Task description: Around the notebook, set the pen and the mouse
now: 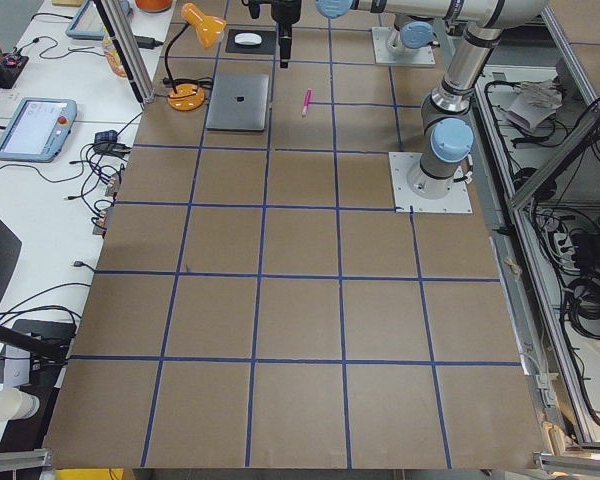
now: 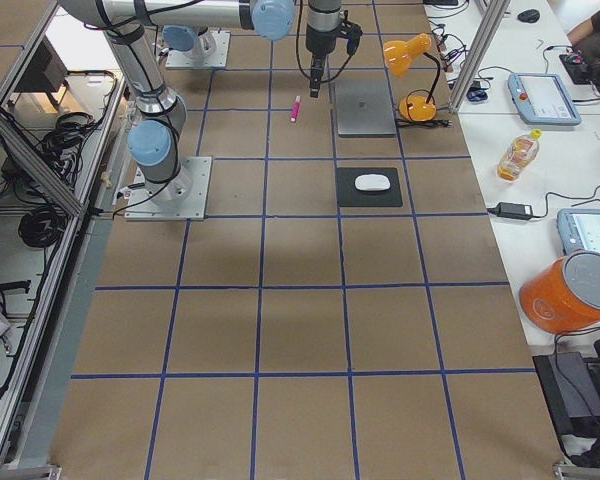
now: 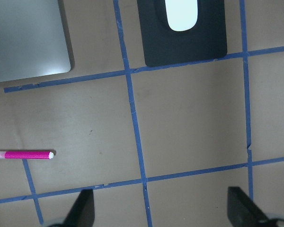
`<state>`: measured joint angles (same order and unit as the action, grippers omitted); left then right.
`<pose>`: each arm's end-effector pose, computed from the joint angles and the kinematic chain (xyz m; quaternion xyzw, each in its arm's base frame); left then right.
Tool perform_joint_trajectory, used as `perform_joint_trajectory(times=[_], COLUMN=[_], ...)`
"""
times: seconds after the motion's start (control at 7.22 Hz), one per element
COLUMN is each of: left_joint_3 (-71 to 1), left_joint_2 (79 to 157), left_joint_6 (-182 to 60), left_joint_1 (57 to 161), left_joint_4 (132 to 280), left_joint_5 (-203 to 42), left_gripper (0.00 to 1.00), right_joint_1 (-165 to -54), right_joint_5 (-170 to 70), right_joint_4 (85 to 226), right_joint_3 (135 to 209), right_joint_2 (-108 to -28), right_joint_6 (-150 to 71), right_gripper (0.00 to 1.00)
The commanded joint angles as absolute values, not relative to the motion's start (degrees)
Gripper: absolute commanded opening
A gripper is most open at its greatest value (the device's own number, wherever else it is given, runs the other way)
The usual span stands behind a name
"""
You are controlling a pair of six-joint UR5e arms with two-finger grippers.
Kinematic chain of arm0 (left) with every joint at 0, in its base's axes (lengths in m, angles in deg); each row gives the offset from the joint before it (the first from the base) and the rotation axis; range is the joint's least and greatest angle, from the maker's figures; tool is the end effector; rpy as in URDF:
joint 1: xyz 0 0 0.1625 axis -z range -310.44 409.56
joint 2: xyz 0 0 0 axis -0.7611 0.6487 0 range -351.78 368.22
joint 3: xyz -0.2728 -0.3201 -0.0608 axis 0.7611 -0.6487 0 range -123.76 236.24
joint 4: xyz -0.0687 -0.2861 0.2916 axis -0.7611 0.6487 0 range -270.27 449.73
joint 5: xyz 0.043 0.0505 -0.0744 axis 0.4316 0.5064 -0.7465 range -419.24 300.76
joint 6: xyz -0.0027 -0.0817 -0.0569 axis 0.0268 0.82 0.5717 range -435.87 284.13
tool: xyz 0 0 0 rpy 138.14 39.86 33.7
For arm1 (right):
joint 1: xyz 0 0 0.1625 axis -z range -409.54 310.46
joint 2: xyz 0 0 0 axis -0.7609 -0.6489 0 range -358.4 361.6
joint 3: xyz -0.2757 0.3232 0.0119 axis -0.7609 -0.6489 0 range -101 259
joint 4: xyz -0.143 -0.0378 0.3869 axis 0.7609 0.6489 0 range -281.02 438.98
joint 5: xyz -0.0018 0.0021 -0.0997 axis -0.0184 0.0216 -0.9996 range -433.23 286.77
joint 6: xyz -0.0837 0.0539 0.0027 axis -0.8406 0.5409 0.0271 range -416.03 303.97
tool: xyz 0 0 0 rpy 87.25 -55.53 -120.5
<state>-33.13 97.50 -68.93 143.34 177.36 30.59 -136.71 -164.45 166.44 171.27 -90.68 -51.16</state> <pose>-0.1658 -0.4827 0.5037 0.0275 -0.9991 0.0322 0.0045 0.1079 -0.4764 0.4833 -0.0669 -0.9975 -0.0219 0.0111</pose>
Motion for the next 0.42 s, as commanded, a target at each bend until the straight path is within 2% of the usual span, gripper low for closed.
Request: perform_joint_trajectory(times=[0.0,0.28], left_joint_3=[-33.1,-33.1], left_joint_2=[97.4,97.3], left_joint_6=[-68.9,-68.9], left_joint_1=[143.3,143.3], left_joint_4=[177.5,177.4], left_joint_5=[30.6,30.6], left_gripper=[1.00,1.00], right_joint_1=[-137.1,-137.1], right_joint_5=[-164.6,-164.5], right_joint_4=[166.4,166.5], right_joint_3=[171.5,171.6], right_joint_2=[-90.9,-91.6], right_joint_6=[-51.2,-51.9], right_gripper=[1.00,1.00])
